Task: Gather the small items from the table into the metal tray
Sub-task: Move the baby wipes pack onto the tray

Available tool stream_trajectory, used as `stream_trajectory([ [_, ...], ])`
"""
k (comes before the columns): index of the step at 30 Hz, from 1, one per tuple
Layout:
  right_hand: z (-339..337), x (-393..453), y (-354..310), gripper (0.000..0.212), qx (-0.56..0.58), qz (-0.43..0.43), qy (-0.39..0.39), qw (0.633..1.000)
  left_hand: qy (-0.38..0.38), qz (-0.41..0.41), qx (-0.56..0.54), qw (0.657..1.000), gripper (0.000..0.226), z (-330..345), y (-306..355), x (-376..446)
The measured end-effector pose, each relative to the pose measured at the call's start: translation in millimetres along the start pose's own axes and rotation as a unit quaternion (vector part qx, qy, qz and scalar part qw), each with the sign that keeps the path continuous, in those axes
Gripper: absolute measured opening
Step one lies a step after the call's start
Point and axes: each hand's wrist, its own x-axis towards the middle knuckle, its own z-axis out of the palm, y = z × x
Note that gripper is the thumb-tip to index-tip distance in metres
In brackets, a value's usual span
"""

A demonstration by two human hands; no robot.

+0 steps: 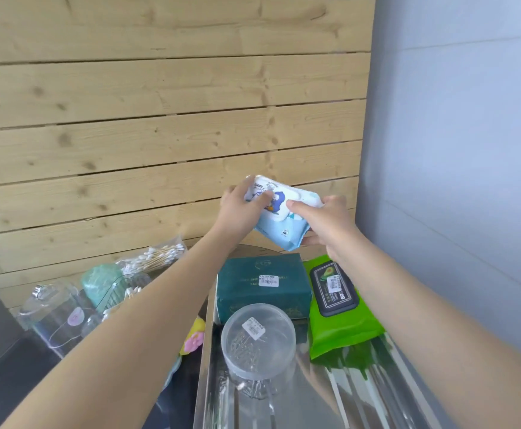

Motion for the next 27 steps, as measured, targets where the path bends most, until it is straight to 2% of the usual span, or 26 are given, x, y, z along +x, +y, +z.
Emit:
stream_trajectory([
  [4, -42, -52, 12, 0.061, 0.052, 0.051, 0.037, 0.997, -0.095, 0.016, -0.008, 0.995, 0.051, 36, 16, -29],
  [6, -55, -70, 21, 0.059, 0.062, 0.067, 0.059, 0.994, -0.126, 0.034, -0.007, 0.991, 0.055, 55, 15, -40],
  [7, -59, -77, 26, 0.057, 0.065, 0.070, 0.069, 0.993, -0.142, 0.042, -0.011, 0.989, 0.052, 63, 14, -44],
  [9, -65, -90, 35, 0.051, 0.072, 0.073, 0.091, 0.991, -0.154, 0.054, -0.010, 0.987, 0.029, 75, 12, -52],
  [11, -69, -100, 43, 0.043, 0.048, 0.082, 0.090, 0.991, -0.166, 0.032, -0.008, 0.986, 0.026, 85, 11, -60],
  [13, -76, -107, 48, 0.029, -0.060, 0.085, 0.074, 0.992, -0.172, 0.032, 0.033, 0.984, 0.042, 94, 5, -63],
  [14, -80, -110, 50, 0.028, -0.143, 0.081, 0.064, 0.984, -0.165, 0.038, 0.102, 0.980, 0.047, 94, 2, -63],
  [16, -85, -110, 53, 0.033, -0.286, 0.050, 0.059, 0.955, -0.148, 0.046, 0.218, 0.964, 0.045, 94, 6, -67],
  [17, -87, -108, 55, 0.033, -0.321, 0.018, 0.072, 0.944, -0.150, 0.059, 0.237, 0.958, 0.045, 96, 8, -69],
  [20, -87, -99, 61, 0.024, -0.286, -0.069, 0.091, 0.951, -0.173, 0.084, 0.232, 0.954, 0.051, 102, 4, -71],
  [23, -84, -92, 66, 0.049, -0.237, -0.047, 0.023, 0.970, -0.164, 0.073, 0.206, 0.962, 0.058, 106, -6, -71],
  [27, -84, -90, 70, 0.049, -0.180, -0.029, -0.006, 0.983, -0.160, 0.062, 0.238, 0.956, 0.052, 110, -10, -70],
])
